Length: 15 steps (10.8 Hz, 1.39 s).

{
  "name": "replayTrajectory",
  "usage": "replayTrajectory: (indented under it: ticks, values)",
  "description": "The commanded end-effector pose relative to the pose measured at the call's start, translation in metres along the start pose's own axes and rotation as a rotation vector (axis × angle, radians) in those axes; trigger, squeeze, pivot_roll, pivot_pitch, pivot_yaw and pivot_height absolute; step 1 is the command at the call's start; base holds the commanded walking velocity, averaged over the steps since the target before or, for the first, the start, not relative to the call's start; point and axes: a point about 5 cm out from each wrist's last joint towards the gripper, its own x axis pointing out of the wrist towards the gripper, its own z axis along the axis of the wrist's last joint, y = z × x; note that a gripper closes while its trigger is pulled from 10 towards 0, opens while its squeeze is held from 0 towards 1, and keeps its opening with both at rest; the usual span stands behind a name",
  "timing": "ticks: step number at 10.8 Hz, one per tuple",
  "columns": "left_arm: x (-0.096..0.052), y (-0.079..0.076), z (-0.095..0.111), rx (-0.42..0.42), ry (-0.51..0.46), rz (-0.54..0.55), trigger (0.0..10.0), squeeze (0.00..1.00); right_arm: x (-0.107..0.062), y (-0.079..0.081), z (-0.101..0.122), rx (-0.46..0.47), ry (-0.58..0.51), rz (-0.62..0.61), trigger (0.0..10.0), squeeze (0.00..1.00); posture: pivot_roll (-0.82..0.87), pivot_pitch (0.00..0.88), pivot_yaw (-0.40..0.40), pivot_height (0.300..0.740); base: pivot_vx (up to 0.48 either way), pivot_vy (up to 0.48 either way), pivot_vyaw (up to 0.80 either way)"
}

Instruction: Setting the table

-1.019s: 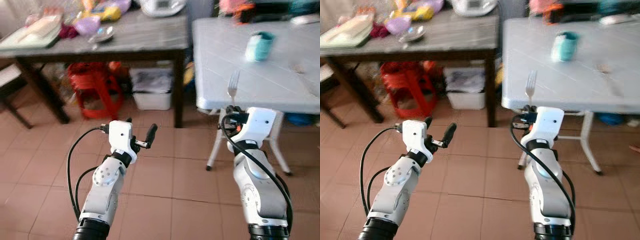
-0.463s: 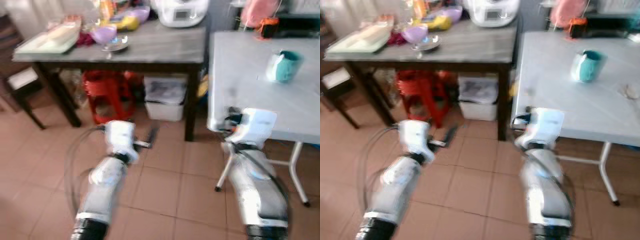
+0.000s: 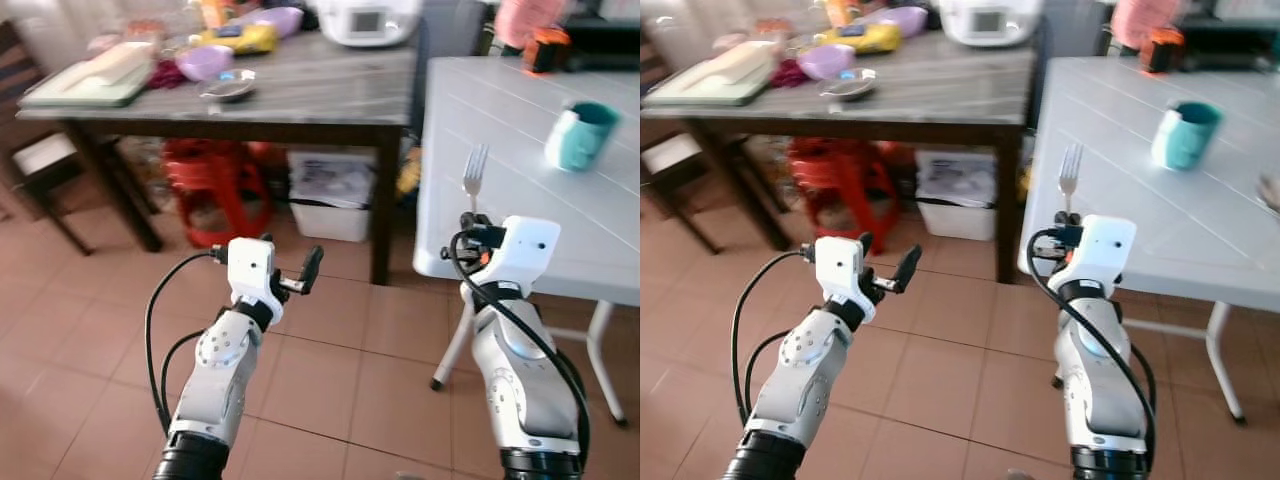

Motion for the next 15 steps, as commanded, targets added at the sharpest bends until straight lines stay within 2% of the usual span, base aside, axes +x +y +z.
replayTrajectory:
  ticks: [1, 5, 8, 10, 15]
  values:
    - [-0.004, 0.009, -0.002, 0.014, 0.018, 0.022, 10.0, 0.00, 0.000, 0.007, 0.003, 0.018, -0.010, 0.021, 10.0, 0.00, -0.12, 0.074, 0.100, 0.740, 0.000, 0.345, 0.00]
    - [-0.003, 0.008, -0.002, 0.014, 0.021, 0.019, 10.0, 0.00, 0.001, 0.006, 0.003, 0.018, -0.011, 0.015, 10.0, 0.00, -0.12, 0.073, 0.102, 0.740, 0.000, 0.399, -0.33]
    - [-0.003, 0.008, -0.002, 0.018, 0.019, 0.019, 10.0, 0.00, 0.001, 0.006, 0.004, 0.021, -0.014, 0.015, 10.0, 0.00, -0.12, 0.074, 0.103, 0.740, 0.000, 0.456, 0.00]
    - [-0.005, 0.004, 0.000, 0.006, -0.006, 0.000, 10.0, 0.00, 0.001, 0.006, 0.003, 0.022, -0.015, 0.013, 10.0, 0.00, -0.11, 0.074, 0.104, 0.740, 0.000, 0.000, 0.00]
    - [-0.002, 0.008, 0.009, 0.012, -0.047, -0.002, 10.0, 0.00, 0.000, 0.007, 0.002, 0.011, -0.015, 0.024, 10.0, 0.00, -0.11, 0.056, 0.097, 0.740, 0.055, 0.000, 0.00]
